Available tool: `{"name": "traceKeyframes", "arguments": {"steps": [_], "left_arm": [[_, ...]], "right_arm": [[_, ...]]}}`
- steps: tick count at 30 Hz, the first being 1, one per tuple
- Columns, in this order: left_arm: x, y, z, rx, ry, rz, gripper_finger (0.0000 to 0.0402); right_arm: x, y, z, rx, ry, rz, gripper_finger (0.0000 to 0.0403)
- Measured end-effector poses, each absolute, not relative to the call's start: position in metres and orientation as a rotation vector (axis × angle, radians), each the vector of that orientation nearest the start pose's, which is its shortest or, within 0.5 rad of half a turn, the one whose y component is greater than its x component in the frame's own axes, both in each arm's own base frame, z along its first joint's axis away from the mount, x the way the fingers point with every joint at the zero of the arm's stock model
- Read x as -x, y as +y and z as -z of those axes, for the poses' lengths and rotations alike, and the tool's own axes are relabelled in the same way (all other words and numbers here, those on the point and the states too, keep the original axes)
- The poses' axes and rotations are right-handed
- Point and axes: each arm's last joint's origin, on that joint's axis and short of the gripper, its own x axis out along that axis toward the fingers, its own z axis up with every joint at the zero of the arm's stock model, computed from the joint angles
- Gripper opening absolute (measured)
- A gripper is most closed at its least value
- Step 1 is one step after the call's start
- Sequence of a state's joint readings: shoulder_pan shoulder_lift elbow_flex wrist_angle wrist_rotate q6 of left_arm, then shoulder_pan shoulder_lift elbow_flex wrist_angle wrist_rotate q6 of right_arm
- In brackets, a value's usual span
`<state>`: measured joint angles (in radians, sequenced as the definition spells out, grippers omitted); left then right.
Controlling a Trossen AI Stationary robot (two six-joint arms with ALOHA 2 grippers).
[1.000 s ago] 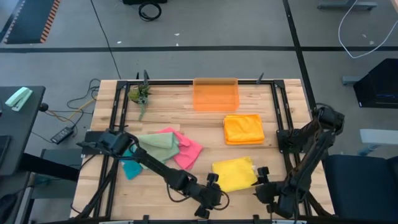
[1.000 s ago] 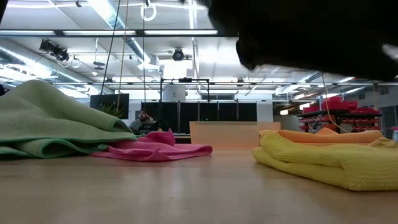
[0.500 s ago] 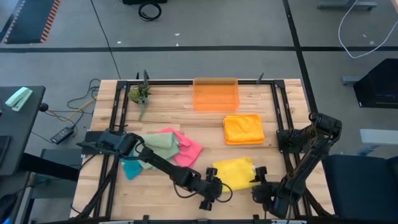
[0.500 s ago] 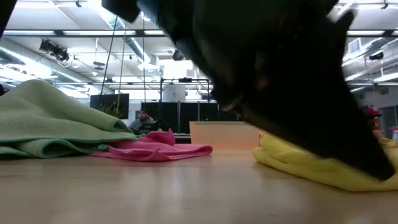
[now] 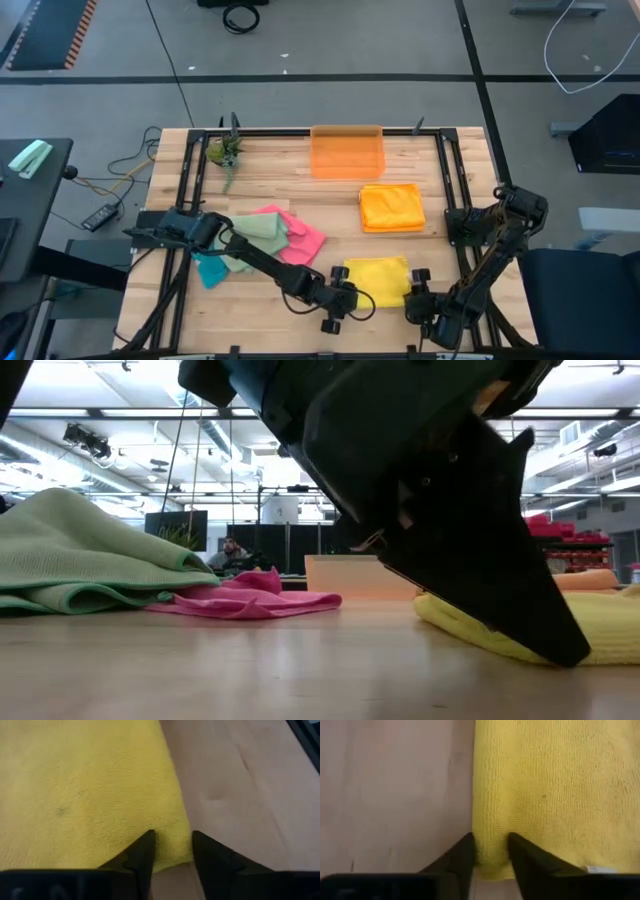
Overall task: Fold microfiber towels
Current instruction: Stack the yellow microfiber cloth on top of the orange microfiber cloth
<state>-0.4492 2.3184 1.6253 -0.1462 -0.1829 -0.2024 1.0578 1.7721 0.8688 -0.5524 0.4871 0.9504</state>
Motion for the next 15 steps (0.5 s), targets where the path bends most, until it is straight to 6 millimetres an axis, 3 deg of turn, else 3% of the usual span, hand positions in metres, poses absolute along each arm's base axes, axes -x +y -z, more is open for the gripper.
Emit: {"name": "traceKeyframes", "arguments": {"steps": [5,9,15], "left_arm": [[-0.445,-0.205,-0.115,-0.069,0.823,0.155,0.0020],[-0.442,-0.204,-0.129,-0.084,0.812,0.166,0.0018],[-0.445,-0.190,-0.210,-0.180,0.657,0.177,0.0010]], "right_arm": [[-0.150,0.238,-0.116,0.193,1.101,0.077,0.0016],[-0.149,0.235,-0.140,0.137,1.099,0.082,0.0009],[-0.139,0.207,-0.203,0.032,1.059,0.113,0.0008]]}}
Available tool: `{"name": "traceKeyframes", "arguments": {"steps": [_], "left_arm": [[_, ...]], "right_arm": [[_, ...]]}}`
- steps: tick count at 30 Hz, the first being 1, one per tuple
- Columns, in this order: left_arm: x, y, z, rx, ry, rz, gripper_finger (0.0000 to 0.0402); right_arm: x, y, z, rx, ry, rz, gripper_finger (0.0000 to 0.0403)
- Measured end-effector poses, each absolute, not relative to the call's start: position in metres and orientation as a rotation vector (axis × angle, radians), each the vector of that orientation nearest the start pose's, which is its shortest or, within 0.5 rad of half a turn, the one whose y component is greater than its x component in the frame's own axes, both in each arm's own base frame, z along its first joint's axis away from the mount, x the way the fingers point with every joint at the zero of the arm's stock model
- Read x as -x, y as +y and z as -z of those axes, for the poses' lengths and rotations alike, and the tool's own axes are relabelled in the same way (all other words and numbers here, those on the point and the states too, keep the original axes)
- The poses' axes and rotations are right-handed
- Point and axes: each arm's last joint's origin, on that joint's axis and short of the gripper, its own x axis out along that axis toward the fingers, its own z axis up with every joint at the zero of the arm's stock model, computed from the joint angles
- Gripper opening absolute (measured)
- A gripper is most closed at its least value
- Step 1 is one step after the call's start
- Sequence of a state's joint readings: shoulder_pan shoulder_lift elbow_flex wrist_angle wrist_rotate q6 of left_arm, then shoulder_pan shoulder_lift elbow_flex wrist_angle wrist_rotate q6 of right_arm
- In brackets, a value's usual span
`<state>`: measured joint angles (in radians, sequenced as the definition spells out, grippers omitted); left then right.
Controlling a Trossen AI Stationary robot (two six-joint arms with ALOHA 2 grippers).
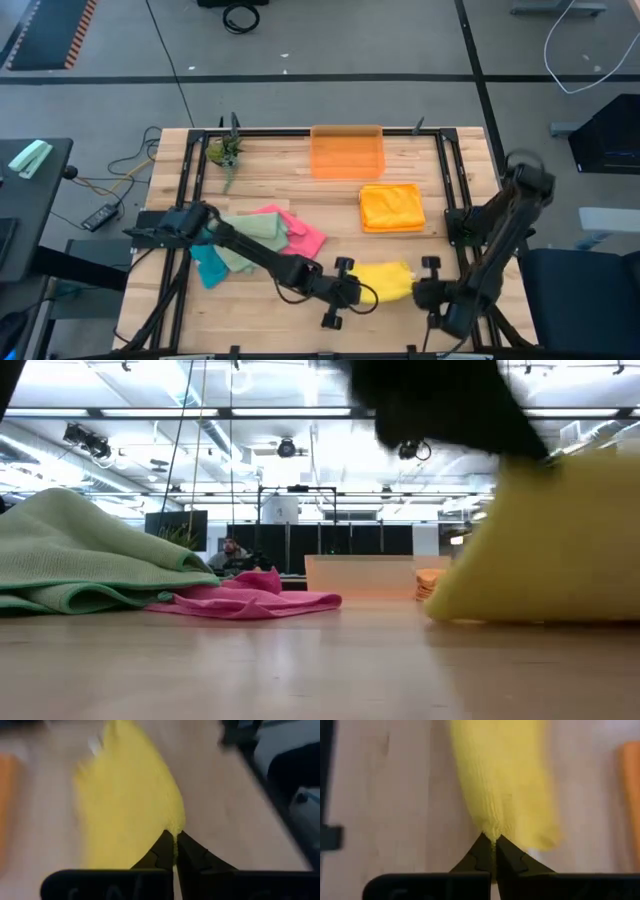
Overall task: Fold microfiber towels
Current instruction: Stack the yellow microfiber cloth on top of the orange microfiber cloth
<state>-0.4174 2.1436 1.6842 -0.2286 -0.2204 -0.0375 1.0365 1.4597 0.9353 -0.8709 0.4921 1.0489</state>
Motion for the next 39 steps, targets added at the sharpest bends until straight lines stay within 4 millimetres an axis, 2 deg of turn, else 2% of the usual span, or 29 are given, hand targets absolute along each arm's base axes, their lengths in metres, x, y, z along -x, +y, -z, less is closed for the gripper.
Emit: {"name": "traceKeyframes", "arguments": {"steps": [3,8,11,15,19,22,26,30,33,35,39], "left_arm": [[-0.447,-0.169,-0.233,-0.302,0.649,0.088,0.0012],[-0.462,-0.118,-0.257,-0.400,0.629,-0.027,0.0010],[-0.469,-0.084,-0.257,-0.448,0.661,-0.072,0.0010],[-0.476,-0.040,-0.258,-0.511,0.671,-0.129,0.0010],[-0.479,-0.001,-0.254,-0.544,0.710,-0.181,0.0010],[-0.480,0.020,-0.255,-0.534,0.698,-0.188,0.0010],[-0.480,0.035,-0.257,-0.512,0.680,-0.192,0.0010],[-0.480,0.030,-0.256,-0.512,0.682,-0.180,0.0010],[-0.484,0.025,-0.247,-0.546,0.704,-0.162,0.0010],[-0.486,0.027,-0.241,-0.554,0.711,-0.178,0.0010],[-0.488,0.038,-0.243,-0.571,0.693,-0.212,0.0010]], "right_arm": [[-0.133,0.177,-0.228,0.020,1.007,0.226,0.0007],[-0.126,0.124,-0.258,0.067,0.937,0.397,0.0007],[-0.124,0.095,-0.271,0.073,0.927,0.469,0.0007],[-0.122,0.064,-0.280,0.167,0.944,0.548,0.0006],[-0.125,0.042,-0.284,0.303,0.989,0.611,0.0006],[-0.128,0.029,-0.285,0.355,1.030,0.667,0.0006],[-0.132,0.017,-0.284,0.356,1.066,0.732,0.0006],[-0.134,0.013,-0.267,0.387,1.102,0.743,0.0006],[-0.137,0.011,-0.254,0.447,1.133,0.720,0.0006],[-0.139,0.009,-0.257,0.458,1.108,0.743,0.0006],[-0.139,0.007,-0.264,0.560,1.054,0.798,0.0005]]}}
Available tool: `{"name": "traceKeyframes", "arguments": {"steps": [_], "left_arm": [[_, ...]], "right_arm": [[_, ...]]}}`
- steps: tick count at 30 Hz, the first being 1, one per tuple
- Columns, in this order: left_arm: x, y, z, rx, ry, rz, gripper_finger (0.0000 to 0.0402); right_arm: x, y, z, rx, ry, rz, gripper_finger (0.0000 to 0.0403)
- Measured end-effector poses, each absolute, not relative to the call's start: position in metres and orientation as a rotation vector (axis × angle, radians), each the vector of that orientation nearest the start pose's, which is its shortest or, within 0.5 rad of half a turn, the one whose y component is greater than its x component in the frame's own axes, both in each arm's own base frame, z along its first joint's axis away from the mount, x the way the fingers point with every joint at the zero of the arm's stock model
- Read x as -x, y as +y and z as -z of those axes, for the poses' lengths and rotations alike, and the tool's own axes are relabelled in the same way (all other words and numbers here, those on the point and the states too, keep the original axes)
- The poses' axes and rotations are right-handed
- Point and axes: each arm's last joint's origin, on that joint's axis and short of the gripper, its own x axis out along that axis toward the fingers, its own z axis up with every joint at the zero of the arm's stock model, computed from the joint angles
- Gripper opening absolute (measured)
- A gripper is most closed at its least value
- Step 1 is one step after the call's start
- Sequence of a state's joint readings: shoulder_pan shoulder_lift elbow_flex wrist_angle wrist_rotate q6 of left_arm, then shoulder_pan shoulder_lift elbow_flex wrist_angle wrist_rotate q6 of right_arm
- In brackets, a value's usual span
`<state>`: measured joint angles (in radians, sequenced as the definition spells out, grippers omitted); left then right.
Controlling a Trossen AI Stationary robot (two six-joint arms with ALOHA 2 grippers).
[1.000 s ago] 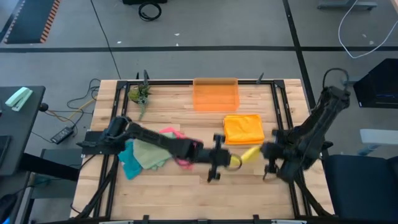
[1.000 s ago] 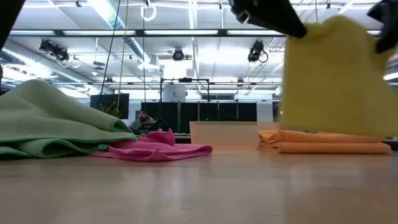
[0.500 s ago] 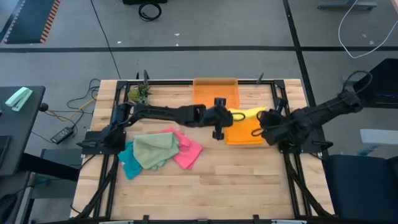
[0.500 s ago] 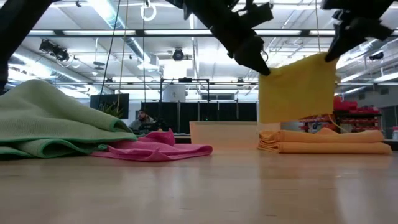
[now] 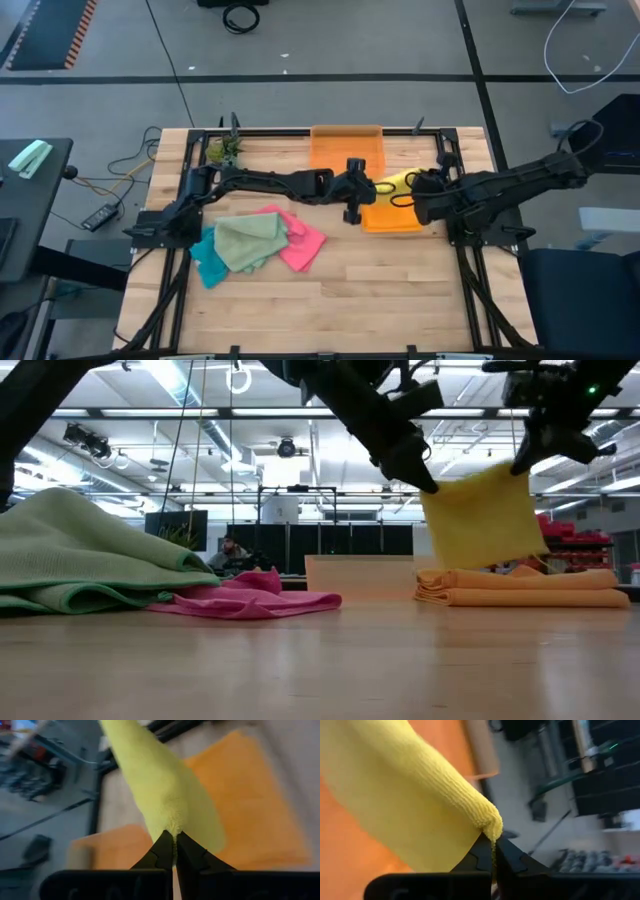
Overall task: Fold microfiber towels
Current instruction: Stack the yellow microfiber cloth on top of the orange microfiber cloth
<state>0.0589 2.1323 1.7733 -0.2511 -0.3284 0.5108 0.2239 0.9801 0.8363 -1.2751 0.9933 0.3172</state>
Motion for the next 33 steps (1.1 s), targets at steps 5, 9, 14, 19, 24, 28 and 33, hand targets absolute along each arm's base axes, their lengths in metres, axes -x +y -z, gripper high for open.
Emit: {"name": "traceKeyframes", "arguments": {"steps": [5,9,14,19,24,28,33], "left_arm": [[-0.488,0.055,-0.246,-0.619,0.675,-0.262,0.0010],[-0.486,0.067,-0.246,-0.611,0.692,-0.283,0.0010],[-0.485,0.070,-0.245,-0.619,0.704,-0.287,0.0010],[-0.485,0.069,-0.244,-0.630,0.712,-0.271,0.0010],[-0.486,0.078,-0.238,-0.625,0.734,-0.284,0.0010],[-0.485,0.091,-0.235,-0.615,0.735,-0.308,0.0010],[-0.485,0.094,-0.236,-0.623,0.732,-0.305,0.0010]], "right_arm": [[-0.139,0.000,-0.262,0.587,1.080,0.836,0.0005],[-0.142,-0.007,-0.250,0.609,1.102,0.845,0.0005],[-0.147,-0.013,-0.232,0.639,1.138,0.804,0.0005],[-0.144,-0.017,-0.226,0.644,1.167,0.824,0.0005],[-0.144,-0.023,-0.225,0.661,1.153,0.905,0.0005],[-0.146,-0.026,-0.226,0.665,1.137,0.938,0.0005],[-0.147,-0.026,-0.227,0.680,1.123,0.962,0.0005]]}}
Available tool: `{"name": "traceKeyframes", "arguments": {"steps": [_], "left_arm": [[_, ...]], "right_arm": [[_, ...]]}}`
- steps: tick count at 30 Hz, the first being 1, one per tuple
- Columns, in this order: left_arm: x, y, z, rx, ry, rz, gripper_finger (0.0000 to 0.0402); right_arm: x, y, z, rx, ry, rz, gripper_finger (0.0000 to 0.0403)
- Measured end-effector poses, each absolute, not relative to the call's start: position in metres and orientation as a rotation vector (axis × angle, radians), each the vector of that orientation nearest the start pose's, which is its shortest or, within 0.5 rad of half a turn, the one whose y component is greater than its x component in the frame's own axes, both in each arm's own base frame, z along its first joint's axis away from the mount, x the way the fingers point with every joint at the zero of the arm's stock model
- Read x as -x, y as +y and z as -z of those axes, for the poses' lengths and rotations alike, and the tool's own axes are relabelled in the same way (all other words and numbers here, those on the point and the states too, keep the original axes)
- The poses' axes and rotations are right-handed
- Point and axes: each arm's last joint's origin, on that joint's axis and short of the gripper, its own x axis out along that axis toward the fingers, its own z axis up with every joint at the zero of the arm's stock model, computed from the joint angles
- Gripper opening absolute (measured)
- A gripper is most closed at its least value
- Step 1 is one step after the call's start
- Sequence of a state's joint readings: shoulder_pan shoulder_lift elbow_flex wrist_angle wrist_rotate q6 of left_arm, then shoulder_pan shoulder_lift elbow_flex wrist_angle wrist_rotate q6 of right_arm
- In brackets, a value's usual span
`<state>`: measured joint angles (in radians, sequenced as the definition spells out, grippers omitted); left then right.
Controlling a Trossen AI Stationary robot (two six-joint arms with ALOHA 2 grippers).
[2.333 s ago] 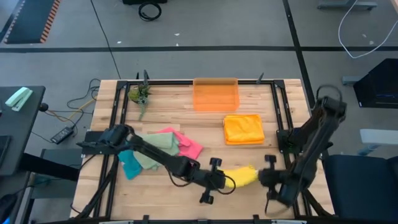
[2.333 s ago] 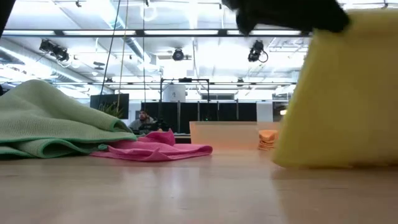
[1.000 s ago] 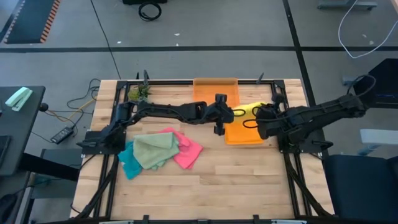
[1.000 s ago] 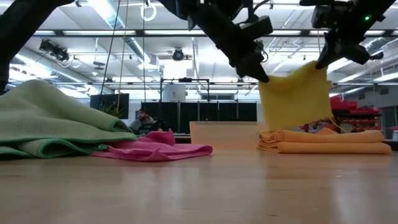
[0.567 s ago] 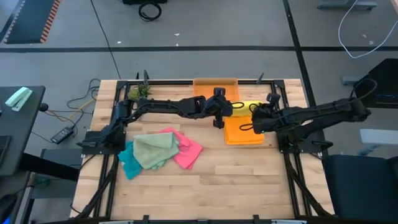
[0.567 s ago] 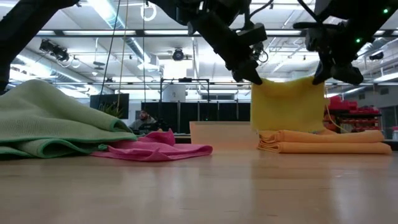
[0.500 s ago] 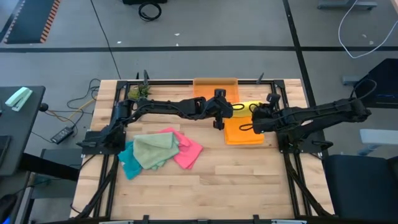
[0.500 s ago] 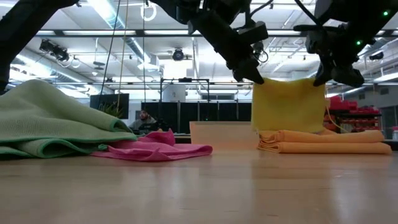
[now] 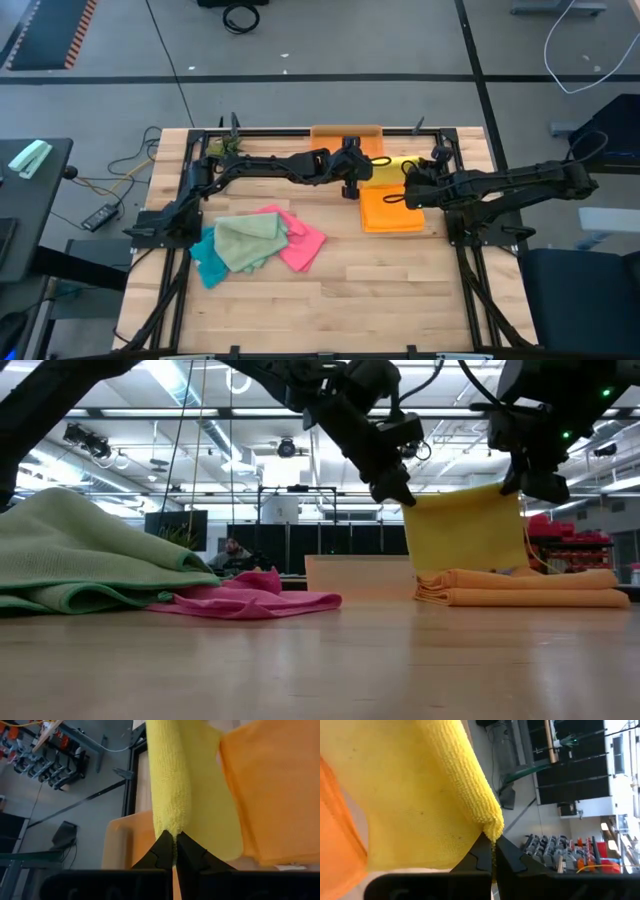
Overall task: Fold microfiber towels
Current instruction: Stack the yellow microfiber cloth on top of the orange microfiber cloth
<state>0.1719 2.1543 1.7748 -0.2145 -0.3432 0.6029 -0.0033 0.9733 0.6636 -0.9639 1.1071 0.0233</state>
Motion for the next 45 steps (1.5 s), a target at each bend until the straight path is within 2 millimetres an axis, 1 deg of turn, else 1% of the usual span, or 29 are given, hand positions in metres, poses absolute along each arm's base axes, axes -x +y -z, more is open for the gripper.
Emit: {"name": "traceKeyframes", "arguments": {"steps": [4,7,12,18,21,25,34,38,40,42,45], "left_arm": [[-0.486,0.095,-0.238,-0.623,0.706,-0.316,0.0010],[-0.486,0.098,-0.238,-0.627,0.706,-0.319,0.0010],[-0.484,0.097,-0.235,-0.604,0.739,-0.313,0.0010],[-0.482,0.082,-0.228,-0.576,0.807,-0.250,0.0010],[-0.484,0.073,-0.225,-0.572,0.800,-0.231,0.0010],[-0.487,0.065,-0.226,-0.572,0.772,-0.214,0.0010],[-0.486,0.040,-0.222,-0.553,0.802,-0.159,0.0010],[-0.487,0.033,-0.221,-0.511,0.787,-0.153,0.0010],[-0.491,0.028,-0.214,-0.489,0.782,-0.144,0.0010],[-0.494,0.022,-0.202,-0.490,0.804,-0.126,0.0010],[-0.497,0.012,-0.187,-0.502,0.823,-0.101,0.0010]], "right_arm": [[-0.147,-0.032,-0.228,0.697,1.132,0.996,0.0005],[-0.149,-0.036,-0.228,0.669,1.138,1.005,0.0005],[-0.150,-0.037,-0.225,0.572,1.170,0.896,0.0005],[-0.148,-0.028,-0.222,0.570,1.220,0.761,0.0005],[-0.144,-0.026,-0.220,0.555,1.269,0.713,0.0005],[-0.141,-0.025,-0.220,0.511,1.315,0.638,0.0005],[-0.142,-0.019,-0.217,0.415,1.368,0.367,0.0005],[-0.140,-0.017,-0.217,0.400,1.395,0.302,0.0005],[-0.138,-0.017,-0.216,0.394,1.423,0.273,0.0005],[-0.137,-0.016,-0.216,0.384,1.429,0.246,0.0005],[-0.137,-0.011,-0.215,0.372,1.434,0.155,0.0005]]}}
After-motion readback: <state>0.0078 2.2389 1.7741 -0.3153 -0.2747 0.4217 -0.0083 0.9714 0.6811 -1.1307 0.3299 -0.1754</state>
